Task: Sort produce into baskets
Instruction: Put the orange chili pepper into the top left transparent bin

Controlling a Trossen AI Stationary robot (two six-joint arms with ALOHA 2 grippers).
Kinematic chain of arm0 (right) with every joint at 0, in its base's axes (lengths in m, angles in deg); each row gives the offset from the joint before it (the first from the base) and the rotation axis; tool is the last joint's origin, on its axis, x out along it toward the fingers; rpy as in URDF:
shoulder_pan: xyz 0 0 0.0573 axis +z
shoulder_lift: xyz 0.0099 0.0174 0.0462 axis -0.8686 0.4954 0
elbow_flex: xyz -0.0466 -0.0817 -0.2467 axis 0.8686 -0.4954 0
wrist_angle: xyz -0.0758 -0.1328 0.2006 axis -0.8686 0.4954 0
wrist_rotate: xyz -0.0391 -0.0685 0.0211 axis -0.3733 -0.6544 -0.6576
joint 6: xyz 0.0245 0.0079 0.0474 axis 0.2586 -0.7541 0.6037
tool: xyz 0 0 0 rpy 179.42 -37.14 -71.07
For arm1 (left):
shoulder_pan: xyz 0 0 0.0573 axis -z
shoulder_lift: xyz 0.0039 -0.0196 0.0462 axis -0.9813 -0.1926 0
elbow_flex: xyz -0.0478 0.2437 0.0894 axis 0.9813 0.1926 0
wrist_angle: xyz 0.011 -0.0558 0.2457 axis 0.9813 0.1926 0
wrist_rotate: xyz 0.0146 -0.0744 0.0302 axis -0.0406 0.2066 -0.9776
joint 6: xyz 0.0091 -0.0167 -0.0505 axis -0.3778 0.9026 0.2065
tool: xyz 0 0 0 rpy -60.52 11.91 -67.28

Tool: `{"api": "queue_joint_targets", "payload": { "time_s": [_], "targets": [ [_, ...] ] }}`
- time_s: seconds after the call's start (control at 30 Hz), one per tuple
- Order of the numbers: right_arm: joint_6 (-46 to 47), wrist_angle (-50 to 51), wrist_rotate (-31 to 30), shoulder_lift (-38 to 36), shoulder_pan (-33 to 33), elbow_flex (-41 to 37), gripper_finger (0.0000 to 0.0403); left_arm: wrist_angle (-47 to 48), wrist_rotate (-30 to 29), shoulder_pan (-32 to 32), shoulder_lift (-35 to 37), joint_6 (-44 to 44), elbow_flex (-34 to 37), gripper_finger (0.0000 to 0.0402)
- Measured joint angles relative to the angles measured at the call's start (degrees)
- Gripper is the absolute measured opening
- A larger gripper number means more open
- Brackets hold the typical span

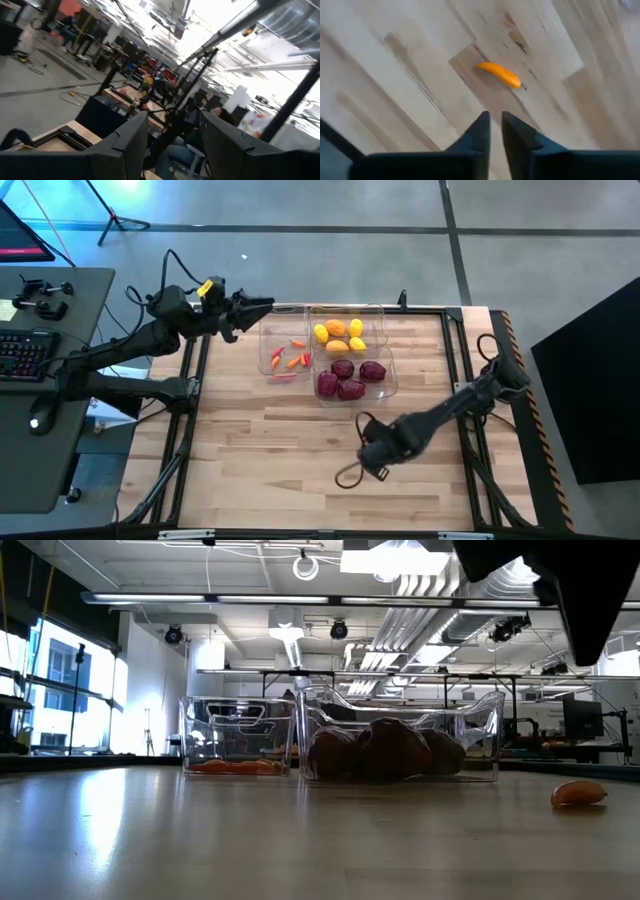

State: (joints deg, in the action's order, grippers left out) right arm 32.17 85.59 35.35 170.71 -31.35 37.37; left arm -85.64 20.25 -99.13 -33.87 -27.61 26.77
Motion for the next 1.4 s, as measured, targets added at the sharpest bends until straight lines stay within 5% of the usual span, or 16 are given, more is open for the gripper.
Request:
{"api": "queue_joint_targets", "payload": {
  "time_s": [0.23,0.37,0.5,0.67,1.0,1.4],
  "targets": [
    [-31.22,-1.23,3.02,0.84,-6.67,-0.02,0.0138,0.49,4.96,0.04,0.01,0.00,0.00,0.0167],
    [-43.76,-0.95,2.99,2.90,-7.89,-0.07,0.0183,4.43,12.71,0.84,0.02,-3.45,0.00,0.0165],
    [-49.75,-0.79,1.07,4.74,-6.81,-0.13,0.0196,13.36,9.06,7.15,0.19,-7.25,0.52,0.0122],
    [-48.69,-2.99,-0.10,3.09,-4.50,-6.25,0.0190,8.20,-2.89,18.01,0.90,-10.14,7.59,0.0013],
    [-48.08,-14.15,0.34,-1.63,-3.19,-14.10,0.0188,-15.71,-10.93,26.90,0.87,3.07,28.96,0.0001],
    [-53.46,-16.34,-1.52,3.64,-2.13,-14.11,0.0188,-16.85,-21.12,34.84,0.89,8.33,37.90,0.0000]
  ]
}}
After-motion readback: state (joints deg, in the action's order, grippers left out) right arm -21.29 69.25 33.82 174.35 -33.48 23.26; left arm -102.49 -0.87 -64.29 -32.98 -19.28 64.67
